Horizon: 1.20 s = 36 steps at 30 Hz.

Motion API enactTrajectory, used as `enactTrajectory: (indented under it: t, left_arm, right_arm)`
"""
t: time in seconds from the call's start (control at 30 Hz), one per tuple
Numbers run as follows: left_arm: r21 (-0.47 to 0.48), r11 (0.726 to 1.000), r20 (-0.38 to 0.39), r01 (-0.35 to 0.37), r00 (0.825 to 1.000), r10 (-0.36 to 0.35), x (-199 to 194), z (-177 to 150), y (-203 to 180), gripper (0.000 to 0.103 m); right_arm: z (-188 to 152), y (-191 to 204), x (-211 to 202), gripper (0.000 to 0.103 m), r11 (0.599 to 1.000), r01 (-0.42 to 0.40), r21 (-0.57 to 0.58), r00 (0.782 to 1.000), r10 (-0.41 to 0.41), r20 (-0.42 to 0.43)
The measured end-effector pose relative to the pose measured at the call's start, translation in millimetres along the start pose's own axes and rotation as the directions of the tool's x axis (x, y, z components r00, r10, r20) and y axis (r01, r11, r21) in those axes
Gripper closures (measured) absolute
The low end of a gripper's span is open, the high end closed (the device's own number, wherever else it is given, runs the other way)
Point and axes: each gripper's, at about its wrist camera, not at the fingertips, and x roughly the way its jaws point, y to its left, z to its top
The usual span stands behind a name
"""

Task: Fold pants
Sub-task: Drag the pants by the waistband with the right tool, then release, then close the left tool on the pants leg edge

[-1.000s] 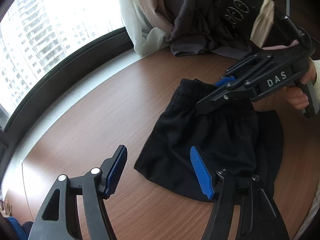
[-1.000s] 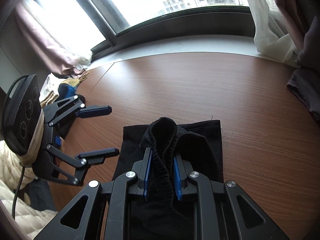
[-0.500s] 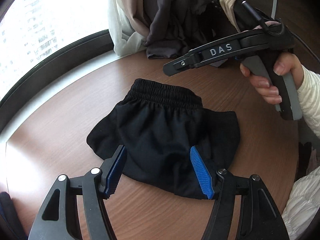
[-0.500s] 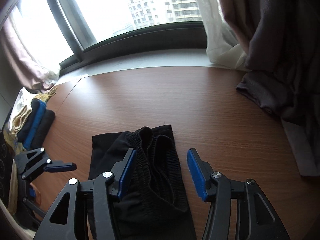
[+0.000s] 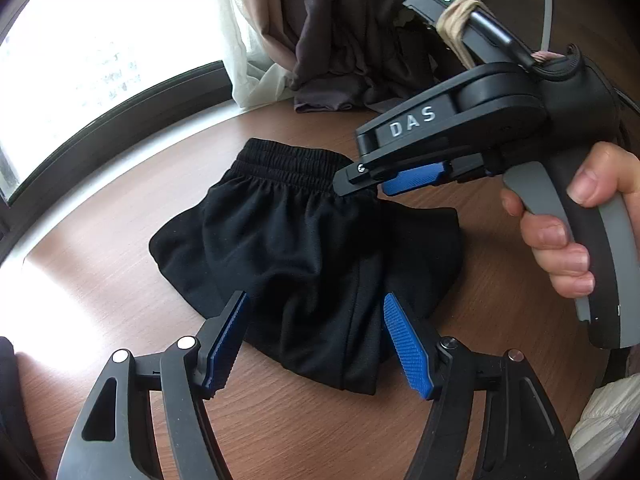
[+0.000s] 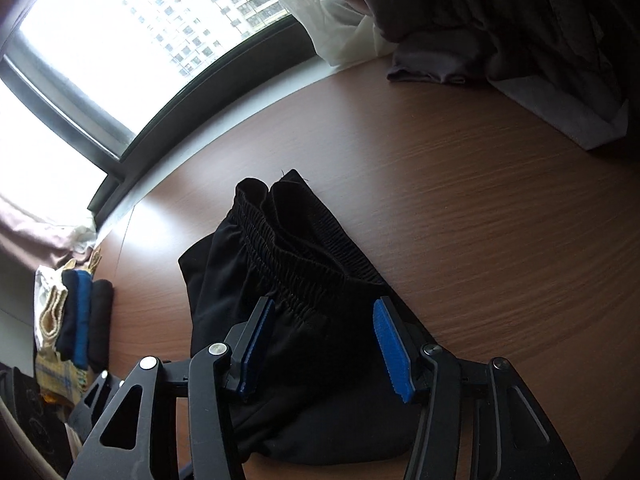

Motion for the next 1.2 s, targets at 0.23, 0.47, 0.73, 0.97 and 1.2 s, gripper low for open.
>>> enactTrajectory:
  t: [0.23, 0.47, 0.73, 0.97, 1.2]
  left_arm:
    - [-0.011, 1.0, -0.053, 0.025, 0.998, -0.025, 15, -5, -10, 0.035]
    - [-0.044, 0.998, -0.101, 0.041, 0.994, -0.045, 20, -12, -7, 0.035]
    - [-0.095, 0.994, -0.147, 0.045, 0.987, -0.059, 2, -24, 1, 0.035]
    - [-0.136, 0.98, -0.039, -0.144, 0.989, 0.14, -35, -21, 40, 0.035]
    - [-0.166, 0.97, 0.028, -0.177, 0.983, 0.184, -37, -1, 91, 0.035]
  right_arm:
    - [-1, -11, 15, 0.059, 0.997, -0.018, 0.075, 0.999, 0.022, -0.046]
    - [-2, -14, -13, 0.07, 0.993, -0.06, 0.099, 0.998, 0.057, 0.035]
    - [-14, -20, -19, 0.067, 0.987, 0.106, 0.124, 0.993, -0.111, 0.038]
    - [-40, 1, -57, 0.052, 0.959, 0.283, -0.015, 0.945, -0.277, 0.171]
    - [-92, 57, -81, 0.052, 0.952, 0.283, -0.116, 0.931, -0.244, 0.272]
